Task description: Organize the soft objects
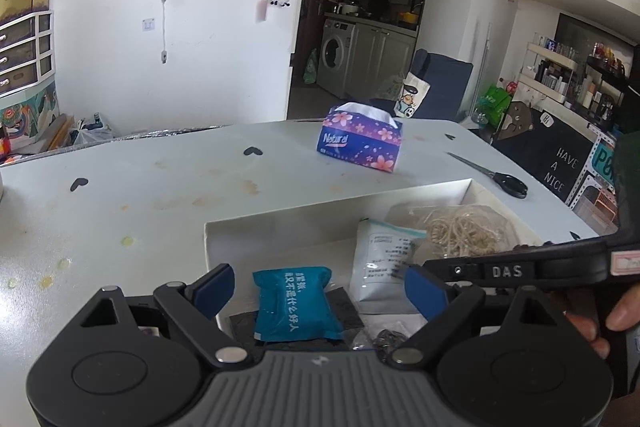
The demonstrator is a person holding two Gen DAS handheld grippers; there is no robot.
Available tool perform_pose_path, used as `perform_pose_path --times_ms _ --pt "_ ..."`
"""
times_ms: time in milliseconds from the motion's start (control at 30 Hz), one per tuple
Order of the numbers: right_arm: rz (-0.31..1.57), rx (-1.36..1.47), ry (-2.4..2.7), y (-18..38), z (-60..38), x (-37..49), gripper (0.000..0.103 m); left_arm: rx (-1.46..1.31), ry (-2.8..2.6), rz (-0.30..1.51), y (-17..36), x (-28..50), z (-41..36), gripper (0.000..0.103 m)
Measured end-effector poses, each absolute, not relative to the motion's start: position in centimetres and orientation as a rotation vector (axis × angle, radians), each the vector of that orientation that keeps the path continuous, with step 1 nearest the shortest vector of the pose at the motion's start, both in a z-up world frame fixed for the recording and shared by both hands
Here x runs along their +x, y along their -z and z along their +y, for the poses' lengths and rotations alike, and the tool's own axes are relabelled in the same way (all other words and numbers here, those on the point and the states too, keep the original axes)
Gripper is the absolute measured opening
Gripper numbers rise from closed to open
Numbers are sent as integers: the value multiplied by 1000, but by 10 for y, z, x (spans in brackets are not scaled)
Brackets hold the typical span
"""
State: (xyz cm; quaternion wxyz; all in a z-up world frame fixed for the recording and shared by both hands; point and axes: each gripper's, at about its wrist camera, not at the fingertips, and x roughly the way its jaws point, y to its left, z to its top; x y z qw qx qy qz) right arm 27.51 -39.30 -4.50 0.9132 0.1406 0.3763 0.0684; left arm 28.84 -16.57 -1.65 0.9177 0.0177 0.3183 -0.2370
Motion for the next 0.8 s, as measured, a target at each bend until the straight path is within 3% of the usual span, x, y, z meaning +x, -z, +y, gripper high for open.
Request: perform_pose_path --times_ms 133,367,500,800 --pt "735 243 -157 27 -390 257 4 35 502 641 11 280 -166 92" --pt "645 165 -162 -1 -390 217 31 31 495 623 -3 256 -163 97" --pt "601 119 -151 -12 -389 193 36 3 486 609 -10 241 -156 99" --pt "502 77 -131 -29 -393 145 78 -41 479 574 -24 205 -146 103"
